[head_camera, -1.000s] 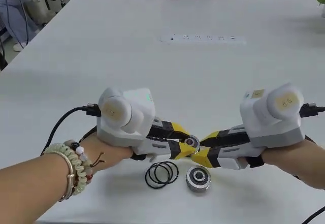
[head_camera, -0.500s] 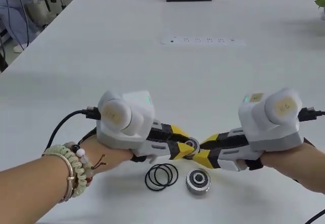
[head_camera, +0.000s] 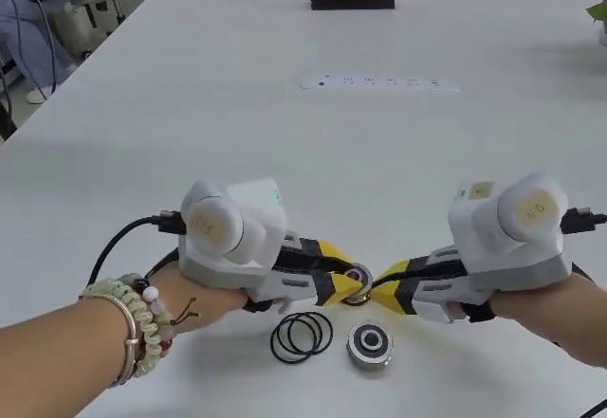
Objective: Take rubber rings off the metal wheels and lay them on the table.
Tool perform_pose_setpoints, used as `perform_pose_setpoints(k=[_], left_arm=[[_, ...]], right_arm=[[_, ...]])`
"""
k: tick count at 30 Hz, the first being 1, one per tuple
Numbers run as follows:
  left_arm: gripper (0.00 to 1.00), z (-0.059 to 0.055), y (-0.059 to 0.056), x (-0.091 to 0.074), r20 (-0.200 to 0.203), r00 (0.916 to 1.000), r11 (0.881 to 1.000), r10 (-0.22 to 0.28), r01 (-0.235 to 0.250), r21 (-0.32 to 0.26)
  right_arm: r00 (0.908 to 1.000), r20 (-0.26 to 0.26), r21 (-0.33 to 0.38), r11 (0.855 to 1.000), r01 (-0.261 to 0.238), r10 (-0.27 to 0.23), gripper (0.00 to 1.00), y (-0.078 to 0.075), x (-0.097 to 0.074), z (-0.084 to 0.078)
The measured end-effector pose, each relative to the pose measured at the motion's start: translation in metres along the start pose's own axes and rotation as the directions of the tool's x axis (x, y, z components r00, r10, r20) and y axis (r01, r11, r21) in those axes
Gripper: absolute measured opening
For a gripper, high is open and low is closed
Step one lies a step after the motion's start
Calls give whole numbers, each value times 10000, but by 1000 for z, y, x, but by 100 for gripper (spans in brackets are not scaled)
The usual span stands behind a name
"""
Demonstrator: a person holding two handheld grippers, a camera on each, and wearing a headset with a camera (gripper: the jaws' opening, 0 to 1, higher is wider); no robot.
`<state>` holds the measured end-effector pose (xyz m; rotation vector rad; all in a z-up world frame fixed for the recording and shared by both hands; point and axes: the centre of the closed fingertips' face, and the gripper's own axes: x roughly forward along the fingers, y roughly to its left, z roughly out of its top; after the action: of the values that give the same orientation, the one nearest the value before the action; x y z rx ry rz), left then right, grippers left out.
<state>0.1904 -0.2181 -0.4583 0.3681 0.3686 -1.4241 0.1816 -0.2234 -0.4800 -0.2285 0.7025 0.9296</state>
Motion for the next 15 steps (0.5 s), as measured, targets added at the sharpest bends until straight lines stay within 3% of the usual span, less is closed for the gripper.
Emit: perform_pose_setpoints(k=[5,9,15], left_arm=[[8,0,0,0,16,10000,10000,22,-21,-36],[8,0,0,1,19,10000,10000,35,-34,-31],[8,0,1,0,16,10000,10000,41,-41,-36]], right_arm=[[9999,140,961,9954,-13,-1,0,-3,-1,-1],[9999,156,2073,9783,-24,-9,0,-5,-1,-1],[9996,288,2507,9680,-72,0,0,-6,-1,-1]])
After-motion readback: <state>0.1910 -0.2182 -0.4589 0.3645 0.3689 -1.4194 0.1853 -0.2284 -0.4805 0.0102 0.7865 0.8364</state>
